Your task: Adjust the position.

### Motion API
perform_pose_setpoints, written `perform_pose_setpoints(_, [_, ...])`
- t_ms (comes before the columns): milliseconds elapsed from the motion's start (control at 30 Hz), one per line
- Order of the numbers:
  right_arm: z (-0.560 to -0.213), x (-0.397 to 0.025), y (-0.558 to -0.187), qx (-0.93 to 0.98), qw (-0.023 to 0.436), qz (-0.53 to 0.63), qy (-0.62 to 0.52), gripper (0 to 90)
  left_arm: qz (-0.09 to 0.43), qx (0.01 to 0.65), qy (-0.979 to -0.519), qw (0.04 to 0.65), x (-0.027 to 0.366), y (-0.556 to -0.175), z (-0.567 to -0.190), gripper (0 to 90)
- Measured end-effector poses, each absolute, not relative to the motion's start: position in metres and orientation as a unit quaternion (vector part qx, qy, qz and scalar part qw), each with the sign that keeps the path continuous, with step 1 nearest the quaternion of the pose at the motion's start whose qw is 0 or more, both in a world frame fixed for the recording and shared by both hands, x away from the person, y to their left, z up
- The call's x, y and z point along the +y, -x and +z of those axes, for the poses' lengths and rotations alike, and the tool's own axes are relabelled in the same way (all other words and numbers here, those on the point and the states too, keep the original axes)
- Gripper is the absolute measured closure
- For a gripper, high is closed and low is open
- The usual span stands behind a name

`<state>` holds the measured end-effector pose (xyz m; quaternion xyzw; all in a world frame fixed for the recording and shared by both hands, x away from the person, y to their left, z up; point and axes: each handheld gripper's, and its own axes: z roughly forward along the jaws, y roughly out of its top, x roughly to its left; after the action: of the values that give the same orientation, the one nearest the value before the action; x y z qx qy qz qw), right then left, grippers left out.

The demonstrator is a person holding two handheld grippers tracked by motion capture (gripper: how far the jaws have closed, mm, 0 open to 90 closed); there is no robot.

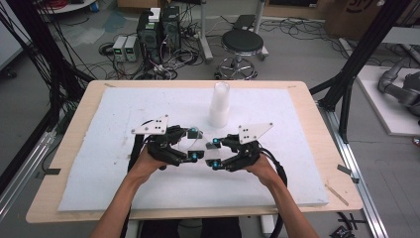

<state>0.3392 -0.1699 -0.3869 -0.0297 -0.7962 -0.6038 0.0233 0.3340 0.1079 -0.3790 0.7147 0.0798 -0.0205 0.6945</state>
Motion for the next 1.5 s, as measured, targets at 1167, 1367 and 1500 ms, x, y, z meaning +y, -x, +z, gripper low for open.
perform_pose_setpoints(1167, [-0.409,-0.212,-0.318,-0.836,-0.115,-0.487,0.223,19.2,0.065,0.115,-0.854,0.504,0.131,-0.371,-0.356,32.8])
perform_pose_setpoints(1367, [-0.430,-0.235,-0.311,-0.823,-0.137,-0.471,0.285,19.2,0.068,0.109,-0.884,0.449,0.127,-0.380,-0.359,32.8])
perform_pose_setpoints(1500, [-0.441,-0.245,-0.309,-0.816,-0.148,-0.461,0.317,19.3,0.069,0.109,-0.888,0.441,0.128,-0.388,-0.362,32.7])
